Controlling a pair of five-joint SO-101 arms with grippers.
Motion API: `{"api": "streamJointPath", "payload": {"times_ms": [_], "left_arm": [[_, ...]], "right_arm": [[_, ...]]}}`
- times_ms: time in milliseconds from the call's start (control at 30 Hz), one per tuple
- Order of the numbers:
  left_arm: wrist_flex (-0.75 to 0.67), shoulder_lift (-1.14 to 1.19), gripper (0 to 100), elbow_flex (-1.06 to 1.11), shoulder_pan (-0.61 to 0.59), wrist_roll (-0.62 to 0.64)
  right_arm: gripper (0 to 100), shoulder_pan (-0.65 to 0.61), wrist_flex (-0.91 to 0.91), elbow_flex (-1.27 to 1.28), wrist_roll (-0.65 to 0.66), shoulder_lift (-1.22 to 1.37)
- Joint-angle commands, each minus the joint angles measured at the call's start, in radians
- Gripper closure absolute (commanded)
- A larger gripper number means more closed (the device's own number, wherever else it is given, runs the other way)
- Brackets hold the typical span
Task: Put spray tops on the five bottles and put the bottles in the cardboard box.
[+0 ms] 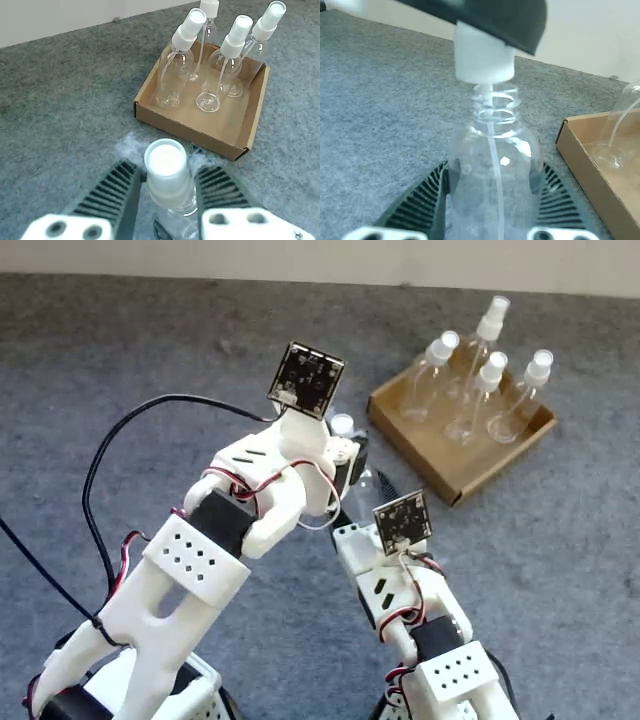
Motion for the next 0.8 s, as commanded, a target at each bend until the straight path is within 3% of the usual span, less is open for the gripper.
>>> {"api": "streamJointPath", "payload": {"times_ms": [0, 767], "left_arm": [[-0.020, -0.027, 87, -0.004, 0.024, -0.008], [-0.020, -0.097, 85, -0.019, -0.042, -0.011]], "right_arm": [[86.4, -0.001, 0.005, 0.156, -0.002, -0.013], [86.4, -0.001, 0.007, 0.156, -0.002, -0.012]]}}
